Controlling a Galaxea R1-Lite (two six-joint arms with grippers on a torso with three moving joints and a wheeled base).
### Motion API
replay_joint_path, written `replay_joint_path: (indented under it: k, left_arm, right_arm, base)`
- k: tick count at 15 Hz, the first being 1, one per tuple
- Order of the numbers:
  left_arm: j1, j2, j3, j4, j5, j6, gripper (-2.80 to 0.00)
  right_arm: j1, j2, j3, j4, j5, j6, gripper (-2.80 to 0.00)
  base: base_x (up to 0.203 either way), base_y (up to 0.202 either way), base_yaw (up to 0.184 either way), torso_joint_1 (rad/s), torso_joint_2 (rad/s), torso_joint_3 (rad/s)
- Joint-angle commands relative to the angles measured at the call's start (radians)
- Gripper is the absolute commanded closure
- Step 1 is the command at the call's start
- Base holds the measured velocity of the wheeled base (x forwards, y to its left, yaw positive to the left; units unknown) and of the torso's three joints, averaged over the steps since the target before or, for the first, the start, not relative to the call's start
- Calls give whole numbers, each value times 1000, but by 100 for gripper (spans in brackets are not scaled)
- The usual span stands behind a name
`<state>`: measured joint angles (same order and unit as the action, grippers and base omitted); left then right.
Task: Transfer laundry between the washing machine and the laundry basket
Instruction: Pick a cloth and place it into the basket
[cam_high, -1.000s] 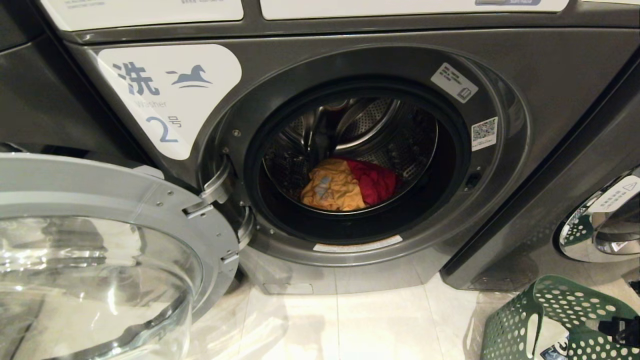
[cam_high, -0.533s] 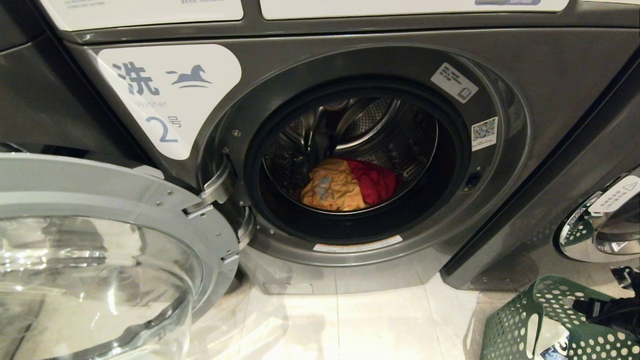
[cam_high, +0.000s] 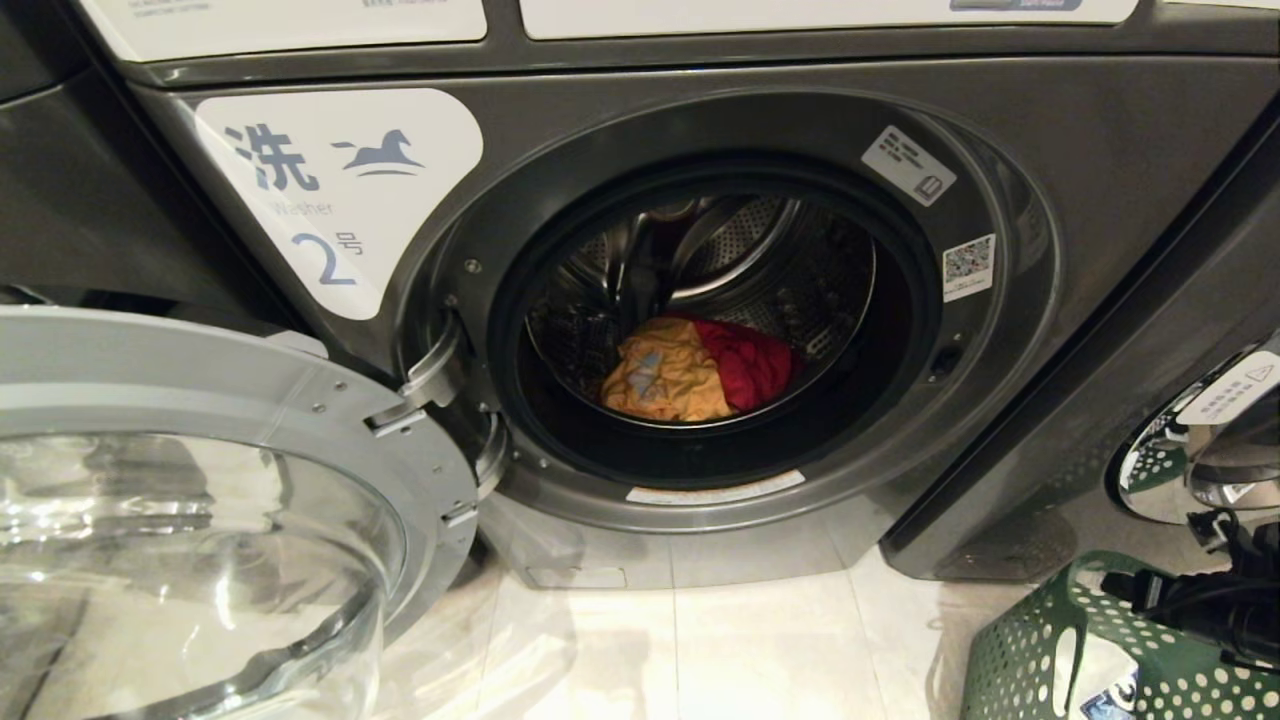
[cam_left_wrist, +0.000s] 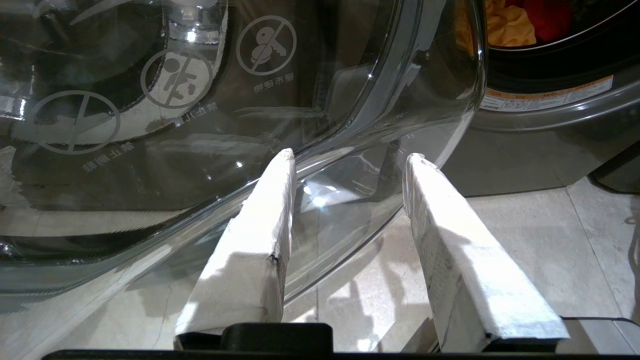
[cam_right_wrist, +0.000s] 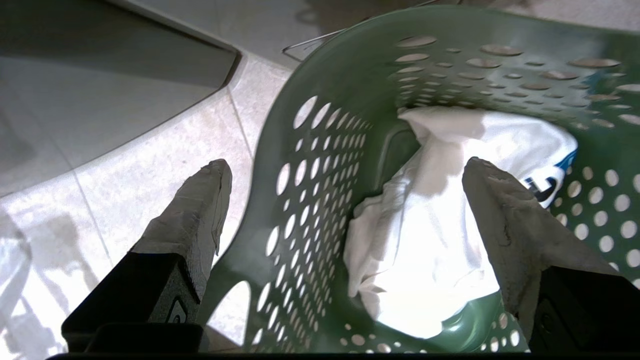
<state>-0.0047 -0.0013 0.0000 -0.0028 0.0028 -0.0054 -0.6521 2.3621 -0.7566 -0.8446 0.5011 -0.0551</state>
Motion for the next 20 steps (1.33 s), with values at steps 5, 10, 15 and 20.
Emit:
replay_joint_path:
  k: [5,10,15,20]
  left_arm:
    - [0,1,2,0,0,-1,0]
    - [0,1,2,0,0,-1,0]
    - [0,1,2,0,0,-1,0]
    - [0,1,2,0,0,-1,0]
  right_arm:
    - [91,86,-50,-31,-19,14,-280]
    - [154,157,-134,-54,-79,21,0]
    - [187,147,-129,-54,-75,0,0]
    - [258,109,-105,-53,-71,-2,0]
  base:
    - [0,0,0,0,0,0]
    - [0,0,0,0,0,0]
    - [0,0,0,0,0,0]
    - [0,0,0,0,0,0]
